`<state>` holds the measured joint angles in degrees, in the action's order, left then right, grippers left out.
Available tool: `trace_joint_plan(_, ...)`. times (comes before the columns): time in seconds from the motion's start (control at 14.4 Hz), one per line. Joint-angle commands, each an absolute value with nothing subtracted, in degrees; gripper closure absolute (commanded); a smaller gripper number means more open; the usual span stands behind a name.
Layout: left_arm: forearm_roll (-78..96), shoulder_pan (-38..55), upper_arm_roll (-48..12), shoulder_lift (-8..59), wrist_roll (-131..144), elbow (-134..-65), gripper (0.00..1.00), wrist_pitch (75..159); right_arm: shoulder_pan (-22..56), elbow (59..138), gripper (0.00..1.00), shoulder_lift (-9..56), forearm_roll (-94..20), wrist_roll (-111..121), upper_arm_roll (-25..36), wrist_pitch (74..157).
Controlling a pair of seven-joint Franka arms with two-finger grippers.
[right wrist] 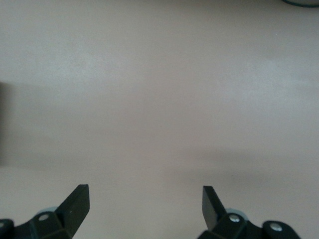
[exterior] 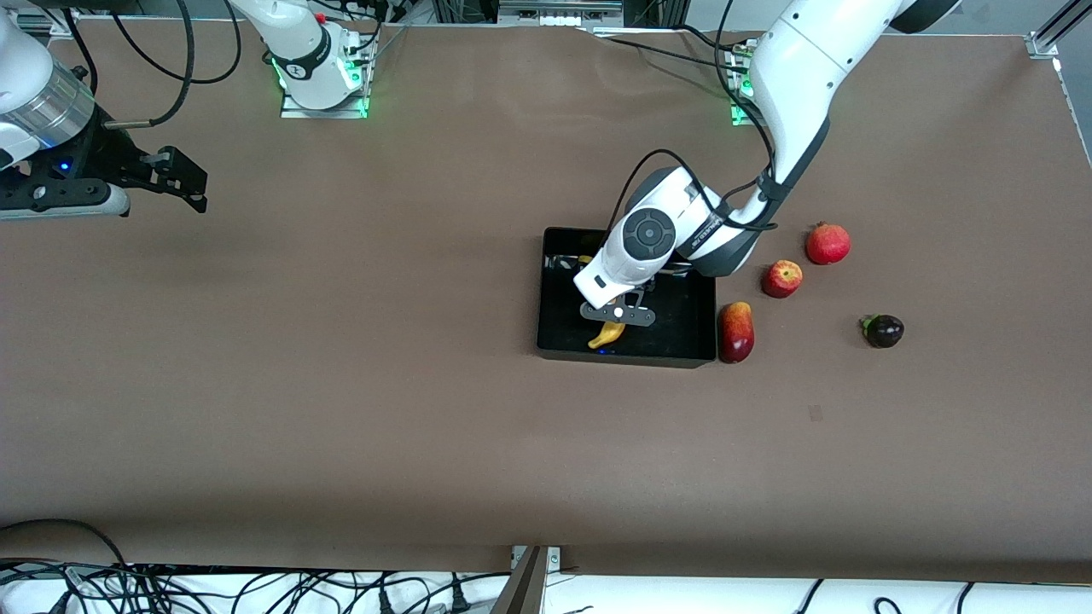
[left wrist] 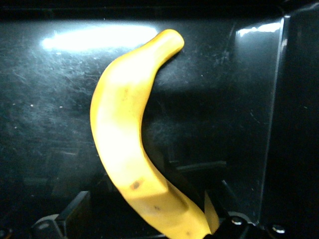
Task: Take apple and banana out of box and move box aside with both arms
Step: 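Move the left gripper into the box and grasp the yellow banana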
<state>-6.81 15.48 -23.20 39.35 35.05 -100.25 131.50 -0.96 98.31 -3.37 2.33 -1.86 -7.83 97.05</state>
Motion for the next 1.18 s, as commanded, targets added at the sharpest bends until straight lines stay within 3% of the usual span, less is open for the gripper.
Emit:
trace_joint_plan(0.0, -8.3, 16.6, -22.8, 41.0, 36.7, -98.6, 0.0, 132.9, -1.9, 97.6, 0.0, -3.1, 3.1, -2.0, -8.8, 96.9)
trace_joint_plan(0.14, -8.3, 16.7, -22.7, 41.6, 36.7, -98.6, 0.0, 133.3, -1.9, 97.6, 0.0, -3.1, 3.1, -2.0, -8.8, 96.9)
trace_joint_plan(0.42, -8.3, 16.5, -22.7, 41.6, 36.8, -98.7, 0.86, 132.8, -1.9, 97.6, 0.0, -3.1, 3.1, -2.0, -8.8, 96.9)
trace_joint_plan(0.49, -8.3, 16.2, -22.7, 41.3, 36.7, -98.7, 1.0, 132.6, -1.9, 97.6, 0.0, -3.1, 3.1, -2.0, -8.8, 96.9)
trace_joint_plan(0.69, -8.3, 15.6, -22.7, 39.1, 36.6, -97.7, 1.0, 128.6, -1.9, 97.6, 0.0, -3.1, 3.1, -2.0, -8.8, 96.9)
trace_joint_plan(0.97, -7.6, 12.3, -23.2, 31.2, 35.9, -96.8, 1.0, 120.8, -1.9, 97.6, 0.0, -3.1, 3.1, -2.0, -8.8, 96.9)
trace_joint_plan(1.11, -7.4, 11.3, -23.4, 30.1, 35.9, -91.8, 1.0, 113.2, -1.9, 97.6, 0.0, -3.1, 3.1, -2.0, -8.8, 96.9)
